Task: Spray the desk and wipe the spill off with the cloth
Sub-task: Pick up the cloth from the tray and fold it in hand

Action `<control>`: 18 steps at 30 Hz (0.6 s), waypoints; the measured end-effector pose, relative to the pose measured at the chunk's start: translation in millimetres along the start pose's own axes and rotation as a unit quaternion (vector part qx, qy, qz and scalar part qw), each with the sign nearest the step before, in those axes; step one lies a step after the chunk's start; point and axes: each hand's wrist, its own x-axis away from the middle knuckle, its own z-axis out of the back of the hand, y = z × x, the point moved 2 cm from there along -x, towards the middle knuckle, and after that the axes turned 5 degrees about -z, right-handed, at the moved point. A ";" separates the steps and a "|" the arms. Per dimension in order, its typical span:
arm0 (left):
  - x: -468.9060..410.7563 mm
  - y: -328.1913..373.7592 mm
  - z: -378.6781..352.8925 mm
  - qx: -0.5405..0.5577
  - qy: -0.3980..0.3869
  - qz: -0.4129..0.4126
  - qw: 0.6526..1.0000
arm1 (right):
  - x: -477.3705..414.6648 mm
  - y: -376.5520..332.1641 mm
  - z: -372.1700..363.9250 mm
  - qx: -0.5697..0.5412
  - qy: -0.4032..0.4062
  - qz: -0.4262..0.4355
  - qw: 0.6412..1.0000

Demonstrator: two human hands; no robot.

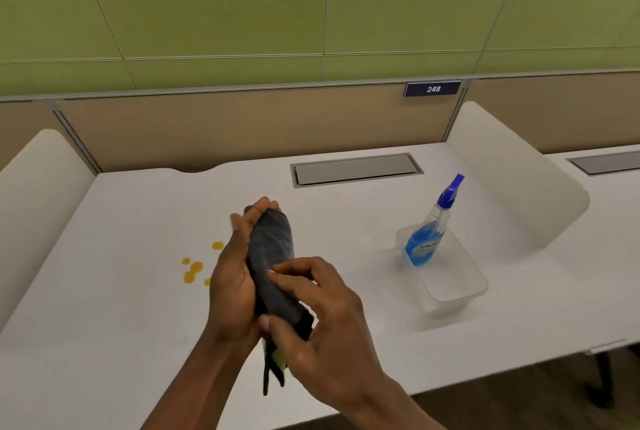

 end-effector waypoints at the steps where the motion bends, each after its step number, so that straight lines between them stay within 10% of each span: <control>1: 0.4 1.8 1.6 -0.025 0.001 -0.002 1.000 | -3.2 0.1 4.5 -0.016 -0.002 -0.002 1.000; 7: -7.5 -1.4 20.5 -0.337 -0.051 -0.221 0.914 | -18.9 -9.8 14.3 -0.050 -0.004 -0.041 0.998; 18: -23.4 -20.9 20.5 -0.009 -0.026 -0.060 0.998 | -12.1 2.4 29.2 -0.176 -0.115 -0.072 0.975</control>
